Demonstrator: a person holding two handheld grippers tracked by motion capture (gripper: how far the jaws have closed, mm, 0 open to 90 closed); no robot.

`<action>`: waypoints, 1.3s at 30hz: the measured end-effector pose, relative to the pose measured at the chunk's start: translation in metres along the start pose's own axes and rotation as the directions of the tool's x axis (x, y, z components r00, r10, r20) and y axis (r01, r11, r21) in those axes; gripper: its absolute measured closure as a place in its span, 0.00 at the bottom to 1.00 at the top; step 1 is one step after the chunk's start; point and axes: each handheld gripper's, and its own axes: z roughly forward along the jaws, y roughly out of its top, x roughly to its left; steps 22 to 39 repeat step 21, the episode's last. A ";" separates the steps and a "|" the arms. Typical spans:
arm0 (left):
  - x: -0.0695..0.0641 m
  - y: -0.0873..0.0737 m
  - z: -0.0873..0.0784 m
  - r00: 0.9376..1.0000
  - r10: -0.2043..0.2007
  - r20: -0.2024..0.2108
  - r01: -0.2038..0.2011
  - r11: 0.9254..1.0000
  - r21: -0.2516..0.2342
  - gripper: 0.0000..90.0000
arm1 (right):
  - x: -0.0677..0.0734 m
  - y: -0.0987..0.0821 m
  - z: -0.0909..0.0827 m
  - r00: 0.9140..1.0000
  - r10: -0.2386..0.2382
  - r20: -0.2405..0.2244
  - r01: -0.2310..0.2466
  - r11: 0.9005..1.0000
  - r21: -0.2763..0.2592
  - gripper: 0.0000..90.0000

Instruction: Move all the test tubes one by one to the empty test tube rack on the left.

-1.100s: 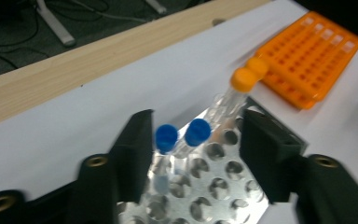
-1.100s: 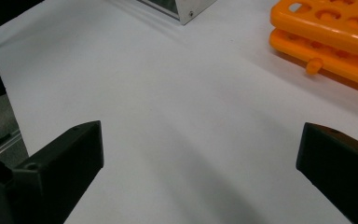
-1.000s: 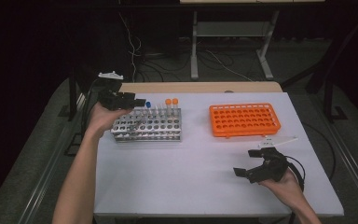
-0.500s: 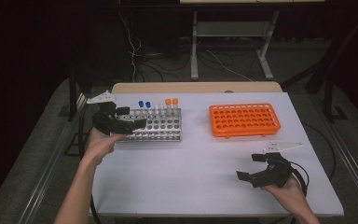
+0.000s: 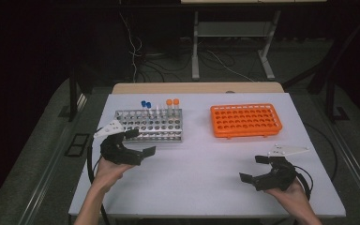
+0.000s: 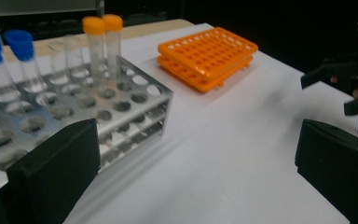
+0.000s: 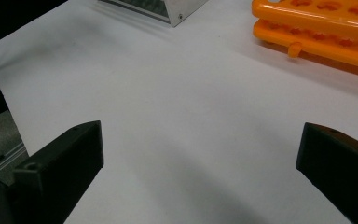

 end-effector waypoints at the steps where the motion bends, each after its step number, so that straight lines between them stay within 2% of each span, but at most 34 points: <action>1: -0.002 -0.004 0.001 1.000 0.001 0.000 -0.001 1.000 0.001 0.00 | 0.000 0.000 0.000 1.000 -0.001 0.000 0.001 1.000 -0.002 0.00; 12: -0.016 -0.037 0.003 1.000 0.010 0.020 -0.010 1.000 0.010 0.00 | -0.001 -0.007 -0.005 1.000 0.010 0.004 -0.010 1.000 -0.018 0.00; 18: -0.018 -0.047 0.006 1.000 0.015 0.024 -0.016 0.999 0.032 0.00 | -0.001 -0.008 -0.005 1.000 0.010 0.003 -0.010 1.000 -0.027 0.00; 39: -0.018 -0.049 0.008 1.000 0.014 0.027 -0.015 0.999 0.037 0.00 | -0.001 -0.009 -0.004 1.000 0.011 0.002 -0.011 0.999 -0.031 0.00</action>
